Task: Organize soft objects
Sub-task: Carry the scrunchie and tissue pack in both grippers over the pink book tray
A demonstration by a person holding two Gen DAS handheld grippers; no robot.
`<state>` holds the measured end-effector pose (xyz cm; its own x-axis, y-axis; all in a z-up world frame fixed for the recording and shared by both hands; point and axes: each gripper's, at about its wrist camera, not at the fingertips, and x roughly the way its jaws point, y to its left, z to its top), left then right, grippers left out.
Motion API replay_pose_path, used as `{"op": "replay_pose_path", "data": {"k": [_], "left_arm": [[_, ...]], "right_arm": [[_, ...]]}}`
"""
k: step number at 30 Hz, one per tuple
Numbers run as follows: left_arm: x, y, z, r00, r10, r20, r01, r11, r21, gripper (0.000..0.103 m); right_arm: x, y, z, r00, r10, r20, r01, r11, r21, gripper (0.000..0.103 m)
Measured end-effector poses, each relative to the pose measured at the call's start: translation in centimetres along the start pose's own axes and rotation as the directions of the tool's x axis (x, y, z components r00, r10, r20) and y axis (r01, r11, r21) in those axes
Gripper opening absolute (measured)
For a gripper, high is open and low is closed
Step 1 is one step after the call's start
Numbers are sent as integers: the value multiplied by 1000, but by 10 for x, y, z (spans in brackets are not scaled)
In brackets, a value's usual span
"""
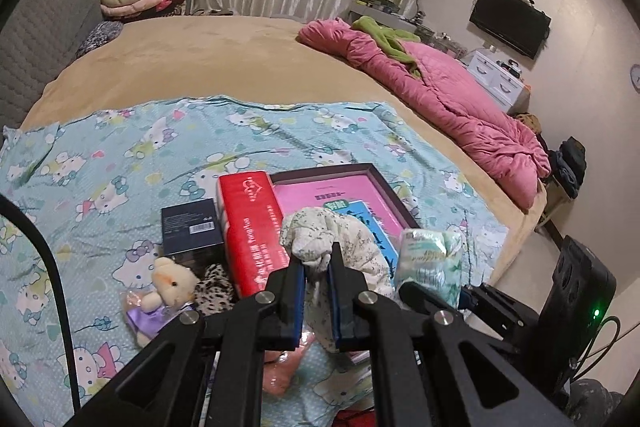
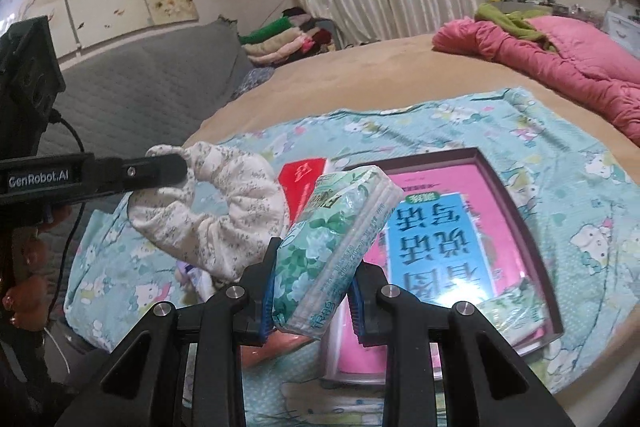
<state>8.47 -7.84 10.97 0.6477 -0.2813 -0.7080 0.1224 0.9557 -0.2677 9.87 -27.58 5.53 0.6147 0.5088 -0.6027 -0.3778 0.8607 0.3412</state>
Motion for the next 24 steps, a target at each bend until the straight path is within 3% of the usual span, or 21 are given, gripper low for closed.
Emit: {"op": "replay_pose_path", "data": {"k": [16,24], "left_arm": [[28,-41,-3,999,-8,-39,10,999,50,10],[61,-54,-8,997,45,-59,-41,997,68,10]], "right_arm": [[-32,-47,16,990,-106,95,100,993,61,30],[-34,-62,13,987,-131,95,123,988,88,30]]}}
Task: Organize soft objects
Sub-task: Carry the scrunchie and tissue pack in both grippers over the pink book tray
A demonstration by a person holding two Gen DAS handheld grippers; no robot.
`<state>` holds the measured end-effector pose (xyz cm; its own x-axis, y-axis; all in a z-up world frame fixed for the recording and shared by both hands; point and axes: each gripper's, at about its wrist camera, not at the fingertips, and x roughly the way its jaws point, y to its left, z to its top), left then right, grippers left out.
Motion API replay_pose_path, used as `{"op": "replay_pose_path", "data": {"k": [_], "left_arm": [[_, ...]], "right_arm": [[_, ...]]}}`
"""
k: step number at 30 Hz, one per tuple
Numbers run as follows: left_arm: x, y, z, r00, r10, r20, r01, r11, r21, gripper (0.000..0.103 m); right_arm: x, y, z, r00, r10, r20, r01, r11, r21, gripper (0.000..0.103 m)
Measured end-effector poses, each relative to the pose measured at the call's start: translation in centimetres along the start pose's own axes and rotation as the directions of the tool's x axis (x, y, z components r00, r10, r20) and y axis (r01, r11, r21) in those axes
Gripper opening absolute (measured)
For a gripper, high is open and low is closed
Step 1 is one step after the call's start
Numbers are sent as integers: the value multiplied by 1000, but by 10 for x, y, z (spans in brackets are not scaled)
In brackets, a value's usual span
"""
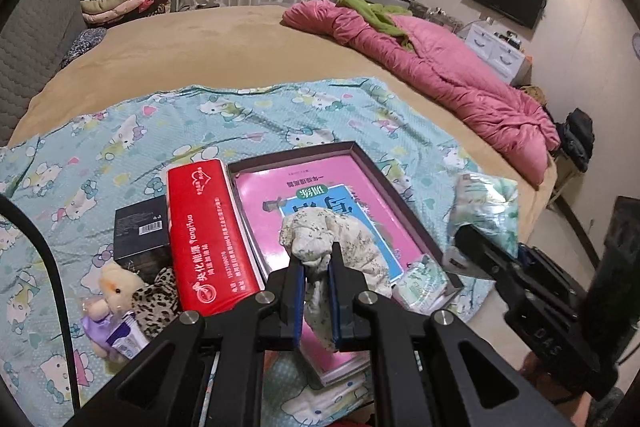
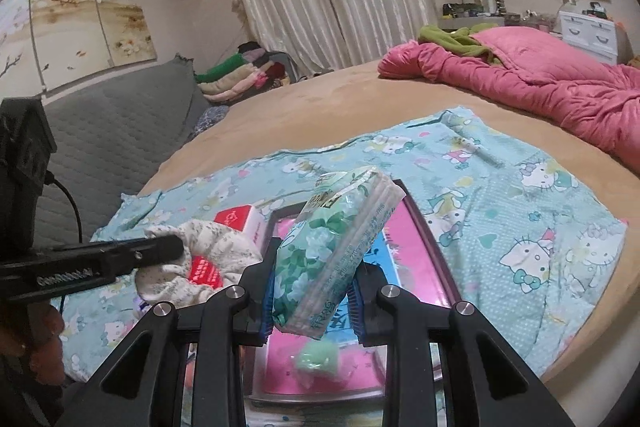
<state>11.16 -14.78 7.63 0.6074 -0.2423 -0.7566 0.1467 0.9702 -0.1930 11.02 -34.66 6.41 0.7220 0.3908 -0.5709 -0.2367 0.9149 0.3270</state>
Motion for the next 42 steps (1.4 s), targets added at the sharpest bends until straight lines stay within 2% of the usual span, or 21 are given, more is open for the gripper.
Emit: {"op": "replay_pose_path", "data": {"k": [11,21,42], "left_arm": [[49,-3,-3,998,32,-52,-34,999,-22,10],[82,-9,-9,993,67,-99,-66,998,14,10],[104,-15,-25,983,85,-164,-74,995,71,10]], "right_arm": [[11,-19,-11,999,-7,-35,8,999,38,30],[28,-35,-23,994,-16,-110,24,997,74,30],[65,-51,-44,965,-21,-262,46,995,90,30]]}}
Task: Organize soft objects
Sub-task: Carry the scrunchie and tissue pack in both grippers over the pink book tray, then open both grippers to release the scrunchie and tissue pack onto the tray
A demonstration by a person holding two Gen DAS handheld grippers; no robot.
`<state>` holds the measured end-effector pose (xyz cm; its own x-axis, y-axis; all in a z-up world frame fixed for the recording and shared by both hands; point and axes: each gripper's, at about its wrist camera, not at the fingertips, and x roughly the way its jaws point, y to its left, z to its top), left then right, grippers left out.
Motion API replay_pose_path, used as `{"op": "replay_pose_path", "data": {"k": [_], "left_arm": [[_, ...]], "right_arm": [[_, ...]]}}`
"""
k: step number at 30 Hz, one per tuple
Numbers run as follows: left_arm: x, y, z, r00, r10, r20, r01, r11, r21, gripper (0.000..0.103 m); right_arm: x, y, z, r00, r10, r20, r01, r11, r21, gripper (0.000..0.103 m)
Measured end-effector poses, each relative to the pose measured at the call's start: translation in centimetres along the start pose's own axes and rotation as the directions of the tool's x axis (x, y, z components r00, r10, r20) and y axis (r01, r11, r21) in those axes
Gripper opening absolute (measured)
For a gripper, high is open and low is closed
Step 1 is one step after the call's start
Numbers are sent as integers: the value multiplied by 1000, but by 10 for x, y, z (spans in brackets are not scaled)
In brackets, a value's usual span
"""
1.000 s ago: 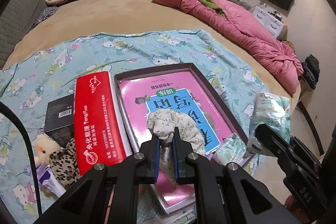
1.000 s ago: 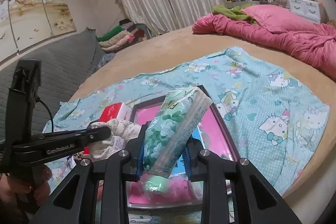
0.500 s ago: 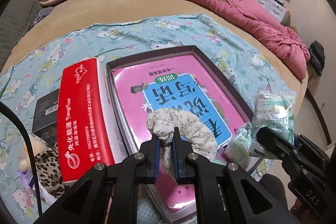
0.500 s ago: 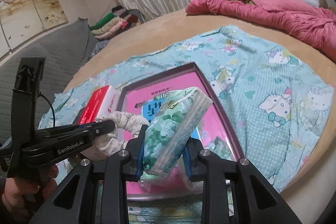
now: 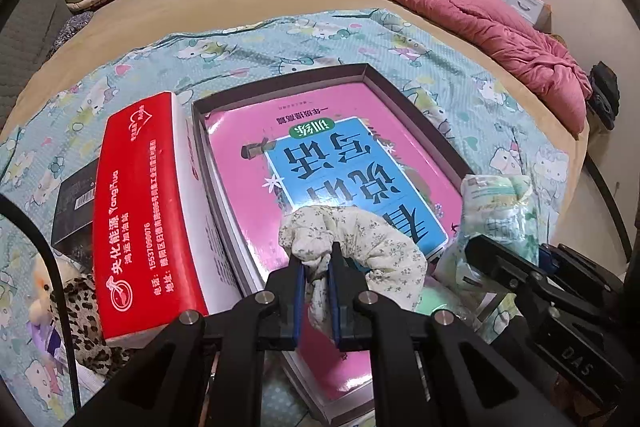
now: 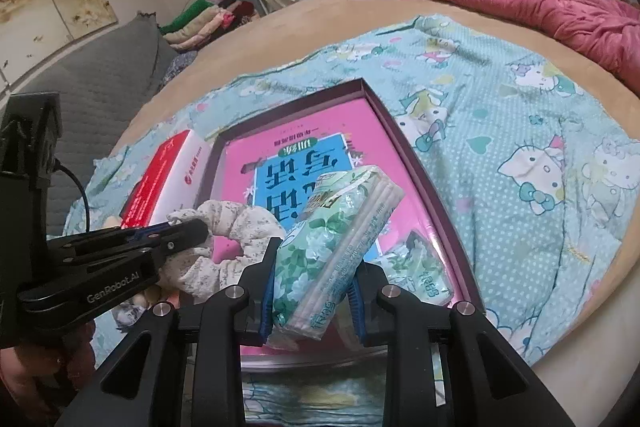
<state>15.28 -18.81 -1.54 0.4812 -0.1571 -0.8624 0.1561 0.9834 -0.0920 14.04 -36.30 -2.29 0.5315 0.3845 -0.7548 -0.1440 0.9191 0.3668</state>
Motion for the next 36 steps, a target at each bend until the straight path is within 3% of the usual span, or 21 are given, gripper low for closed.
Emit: {"op": "replay_pose_path", "data": {"k": [9,22,29,36], "left_arm": [[4,-2,-3,1000,5,-15,-5,1000,10,10],[7,0,-4,1000,-3,-26,3,1000,-1,12],[5,2,-5,999,-15,-31,15,1000,-11,15],[3,3,-6,999,-22,-36,22,1000,-16,25]], "right_arm": [[17,-9,-4,998,-23,-54,24,1000,19,33],[17,-12,-6,994,-89,-59,91,996,17,40],[11,-17,-6,991,-131,-42,132,991,37,54],[3,-21,-5,983,-184,-18,185,981,57,67]]}}
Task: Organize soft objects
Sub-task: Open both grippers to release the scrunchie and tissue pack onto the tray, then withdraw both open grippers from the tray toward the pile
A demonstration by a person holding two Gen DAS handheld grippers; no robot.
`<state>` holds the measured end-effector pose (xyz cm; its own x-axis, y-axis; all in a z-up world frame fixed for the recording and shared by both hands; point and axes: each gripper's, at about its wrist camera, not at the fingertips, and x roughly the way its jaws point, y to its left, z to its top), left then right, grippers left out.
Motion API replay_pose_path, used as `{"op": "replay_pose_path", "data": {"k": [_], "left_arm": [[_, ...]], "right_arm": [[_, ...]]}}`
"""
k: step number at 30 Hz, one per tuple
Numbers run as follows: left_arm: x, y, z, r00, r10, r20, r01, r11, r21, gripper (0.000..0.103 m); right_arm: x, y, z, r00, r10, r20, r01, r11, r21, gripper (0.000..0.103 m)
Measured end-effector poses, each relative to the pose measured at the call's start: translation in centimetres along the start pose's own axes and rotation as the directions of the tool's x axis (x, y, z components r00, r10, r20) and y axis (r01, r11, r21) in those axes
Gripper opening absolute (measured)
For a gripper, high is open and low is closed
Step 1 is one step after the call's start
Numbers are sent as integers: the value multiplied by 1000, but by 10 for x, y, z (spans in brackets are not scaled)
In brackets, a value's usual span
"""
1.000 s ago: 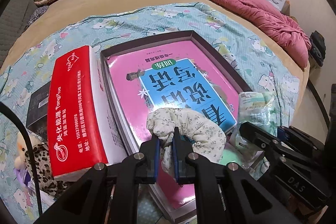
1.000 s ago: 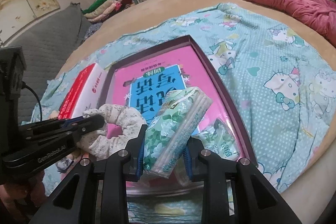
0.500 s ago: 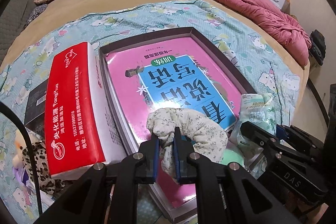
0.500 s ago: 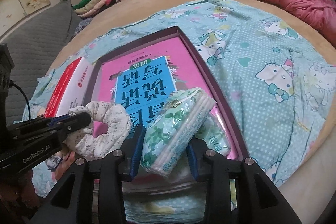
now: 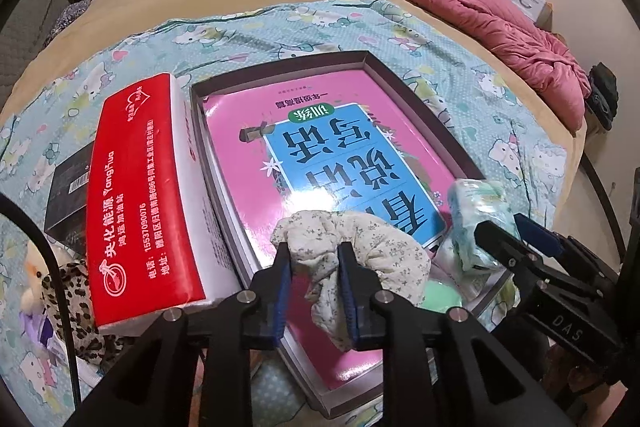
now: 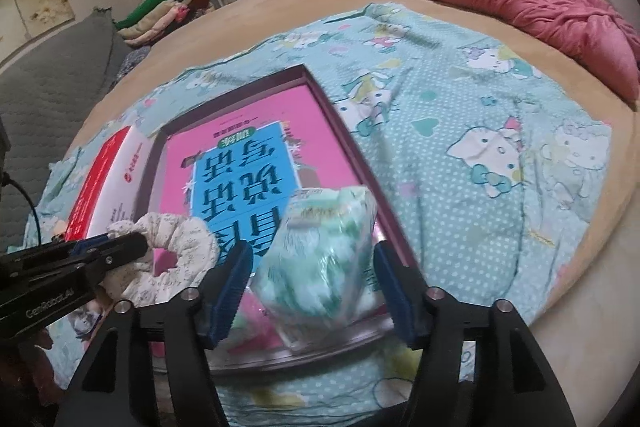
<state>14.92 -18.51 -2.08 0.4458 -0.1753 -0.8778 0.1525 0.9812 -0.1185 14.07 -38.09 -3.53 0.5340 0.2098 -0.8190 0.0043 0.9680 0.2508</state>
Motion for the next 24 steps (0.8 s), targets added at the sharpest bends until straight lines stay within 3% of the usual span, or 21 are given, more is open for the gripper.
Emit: {"op": "replay_pose_path", "data": {"k": [9,12,24], "left_arm": [[-16,2,-1,999,-19,35,19,1000,1,38],[-25,3,-1,998,-29,57,29,1000,2,48],[-62,12,-9,993,-12,115,13,1000,-2,63]], "right_arm": [[-17,1,4,997,-34,72,35,999,-4,73],[-24,5,6,994,-39,105,41,999,-12,74],[-42,25,8,986,-32,163,44,997,-70,78]]}}
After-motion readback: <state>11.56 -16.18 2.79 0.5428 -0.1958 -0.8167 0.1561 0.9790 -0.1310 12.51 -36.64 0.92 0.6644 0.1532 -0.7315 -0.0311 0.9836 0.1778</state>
